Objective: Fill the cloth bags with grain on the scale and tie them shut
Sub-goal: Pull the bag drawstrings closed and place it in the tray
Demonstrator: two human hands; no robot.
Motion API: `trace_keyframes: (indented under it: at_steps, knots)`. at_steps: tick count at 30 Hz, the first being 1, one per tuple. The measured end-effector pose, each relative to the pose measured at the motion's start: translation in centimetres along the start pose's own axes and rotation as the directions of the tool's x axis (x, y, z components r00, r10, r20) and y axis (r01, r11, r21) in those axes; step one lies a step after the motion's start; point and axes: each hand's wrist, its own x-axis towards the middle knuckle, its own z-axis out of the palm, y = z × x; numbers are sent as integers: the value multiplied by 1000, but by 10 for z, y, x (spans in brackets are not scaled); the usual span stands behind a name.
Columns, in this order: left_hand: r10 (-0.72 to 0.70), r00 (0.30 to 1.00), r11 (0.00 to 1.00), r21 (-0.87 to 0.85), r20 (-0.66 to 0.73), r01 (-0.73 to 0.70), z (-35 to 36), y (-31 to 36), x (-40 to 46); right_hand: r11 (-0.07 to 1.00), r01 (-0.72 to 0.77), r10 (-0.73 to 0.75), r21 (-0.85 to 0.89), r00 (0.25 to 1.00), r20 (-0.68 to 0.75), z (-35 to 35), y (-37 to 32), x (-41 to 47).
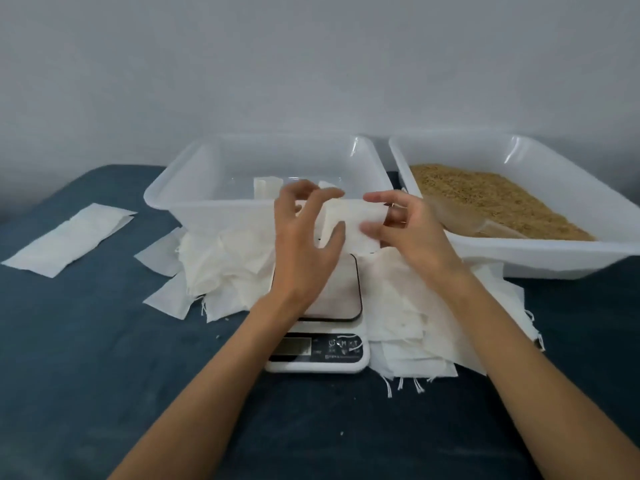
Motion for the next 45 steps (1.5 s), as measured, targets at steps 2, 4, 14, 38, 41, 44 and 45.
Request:
trace_keyframes:
  at_steps: [2,4,14,38,41,44,45]
  knots:
    - [52,998,999,-3,21,-52,1,5,-2,994,37,-39,-101,999,-19,3,1,-3]
    - [19,993,994,-109,115,-6,4,8,-4,989,56,-61,-138,998,-27,7,1,-5]
    - [-194,963,940,-244,189,237,7,7,-4,993,20,-25,115,999,38,3,-1,-13]
    - [-262,930,806,-472,257,357,12,-8,-3,975,223,-223,-9,973,-53,8,2,-17]
    - [-240,933,825,-450,270,342,12,-7,-3,976,210,-206,63,977,-60,5,0,-16]
    - [-249,932,792,-499,262,352,12,-10,-2,970,240,-239,21,970,-38,4,1,-15]
    - [-261,932,780,-513,252,358,12,-10,-2,966,257,-259,-40,965,-46,4,2,-15]
